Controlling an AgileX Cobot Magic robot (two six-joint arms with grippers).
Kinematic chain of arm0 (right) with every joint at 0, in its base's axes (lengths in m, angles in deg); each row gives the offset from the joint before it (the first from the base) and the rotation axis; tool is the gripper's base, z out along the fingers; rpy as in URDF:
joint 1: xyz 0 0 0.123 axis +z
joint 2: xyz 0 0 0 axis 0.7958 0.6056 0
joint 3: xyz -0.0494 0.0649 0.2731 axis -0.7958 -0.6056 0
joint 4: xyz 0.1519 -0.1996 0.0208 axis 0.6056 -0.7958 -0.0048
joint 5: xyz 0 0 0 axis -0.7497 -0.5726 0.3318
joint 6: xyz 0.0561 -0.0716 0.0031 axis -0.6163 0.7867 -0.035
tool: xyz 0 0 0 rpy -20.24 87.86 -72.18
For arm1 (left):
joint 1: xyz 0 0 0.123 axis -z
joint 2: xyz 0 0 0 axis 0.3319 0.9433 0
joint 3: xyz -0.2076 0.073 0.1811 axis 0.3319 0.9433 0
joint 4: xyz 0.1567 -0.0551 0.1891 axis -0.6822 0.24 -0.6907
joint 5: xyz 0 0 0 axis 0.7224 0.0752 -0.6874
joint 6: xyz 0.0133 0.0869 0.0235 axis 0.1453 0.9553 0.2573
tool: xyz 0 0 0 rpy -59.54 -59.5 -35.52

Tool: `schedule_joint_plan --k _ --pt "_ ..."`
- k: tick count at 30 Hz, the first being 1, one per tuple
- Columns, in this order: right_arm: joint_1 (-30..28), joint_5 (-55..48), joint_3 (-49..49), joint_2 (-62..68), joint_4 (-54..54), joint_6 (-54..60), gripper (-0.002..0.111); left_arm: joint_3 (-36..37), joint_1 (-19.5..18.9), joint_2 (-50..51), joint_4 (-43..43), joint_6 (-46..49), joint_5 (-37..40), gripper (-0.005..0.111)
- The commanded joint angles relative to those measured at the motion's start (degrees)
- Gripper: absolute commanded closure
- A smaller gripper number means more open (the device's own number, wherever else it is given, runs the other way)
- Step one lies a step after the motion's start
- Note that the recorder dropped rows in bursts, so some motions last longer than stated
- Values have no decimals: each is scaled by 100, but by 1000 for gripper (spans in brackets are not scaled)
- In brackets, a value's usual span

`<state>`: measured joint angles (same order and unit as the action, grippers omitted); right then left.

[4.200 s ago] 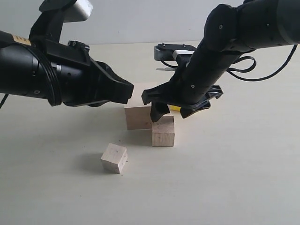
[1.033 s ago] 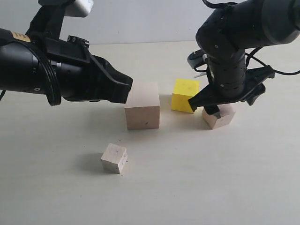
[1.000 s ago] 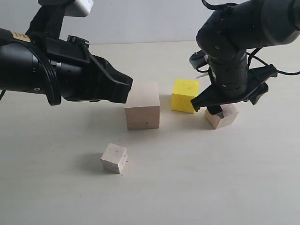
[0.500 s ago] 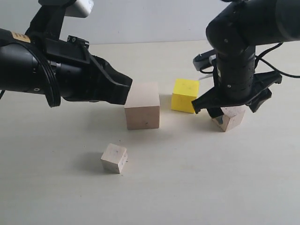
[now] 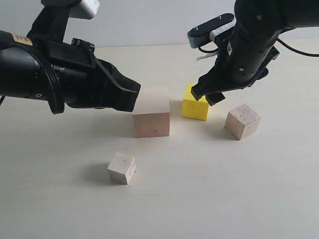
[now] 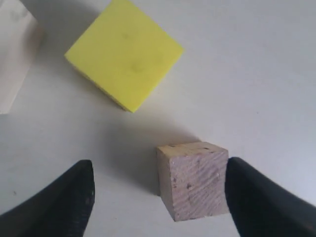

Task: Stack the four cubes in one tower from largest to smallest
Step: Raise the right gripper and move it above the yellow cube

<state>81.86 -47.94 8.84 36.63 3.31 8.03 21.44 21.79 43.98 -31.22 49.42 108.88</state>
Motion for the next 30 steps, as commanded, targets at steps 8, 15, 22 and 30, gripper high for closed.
schedule_joint_plan --k 8,15,22,30 --pt "-476 -384 1197 384 129 664 43 -78 -9 -400 -12 11 478 107" --pt "-597 -1059 2115 576 1043 480 43 -78 -9 -607 -251 -364 487 107" --pt "-597 -1624 2728 1058 1607 -340 43 -78 -9 -730 -847 -945 588 107" --pt "-597 -1744 2860 1635 1607 -1211 43 -78 -9 -954 -1066 -1039 786 107"
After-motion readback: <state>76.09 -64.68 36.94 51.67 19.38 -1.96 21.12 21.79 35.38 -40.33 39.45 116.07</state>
